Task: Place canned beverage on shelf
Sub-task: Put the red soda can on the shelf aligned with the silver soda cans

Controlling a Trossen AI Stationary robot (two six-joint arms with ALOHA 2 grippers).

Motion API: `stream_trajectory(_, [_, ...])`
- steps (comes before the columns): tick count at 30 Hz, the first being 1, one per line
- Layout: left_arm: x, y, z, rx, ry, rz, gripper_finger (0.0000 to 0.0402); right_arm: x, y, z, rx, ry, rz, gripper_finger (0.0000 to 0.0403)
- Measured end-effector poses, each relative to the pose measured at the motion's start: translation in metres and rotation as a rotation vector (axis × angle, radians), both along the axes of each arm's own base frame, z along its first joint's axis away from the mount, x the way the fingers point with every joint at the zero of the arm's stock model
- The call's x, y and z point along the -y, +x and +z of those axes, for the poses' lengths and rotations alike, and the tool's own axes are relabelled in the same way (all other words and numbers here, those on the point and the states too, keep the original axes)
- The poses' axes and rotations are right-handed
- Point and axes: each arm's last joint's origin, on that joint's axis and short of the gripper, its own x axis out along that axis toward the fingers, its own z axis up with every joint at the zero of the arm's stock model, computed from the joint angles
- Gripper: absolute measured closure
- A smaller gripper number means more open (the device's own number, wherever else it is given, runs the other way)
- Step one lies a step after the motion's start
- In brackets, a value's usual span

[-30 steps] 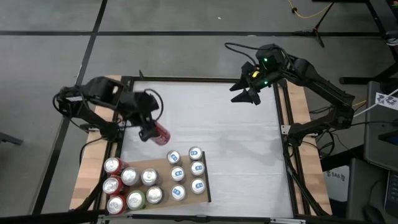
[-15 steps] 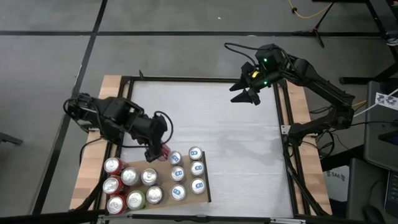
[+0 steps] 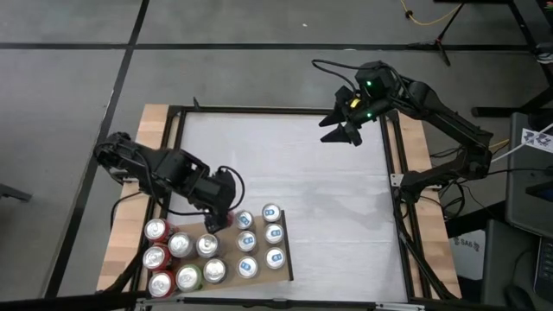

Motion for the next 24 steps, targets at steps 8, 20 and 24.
stream_trajectory(8, [0.01,-0.002,-0.016,-0.061,0.02,-0.037,0.0121,0.0,0.0,0.0,0.0,0.001,0.0,0.0056])
stream_trajectory(20, [0.026,-0.01,-0.019,-0.068,0.03,-0.104,0.0109,0.0,0.0,0.0,0.0,0.001,0.0,0.0056])
stream_trajectory(24, [0.031,-0.011,-0.02,-0.073,0.037,-0.121,0.0107,0.0,0.0,0.0,0.0,0.001,0.001,0.0056])
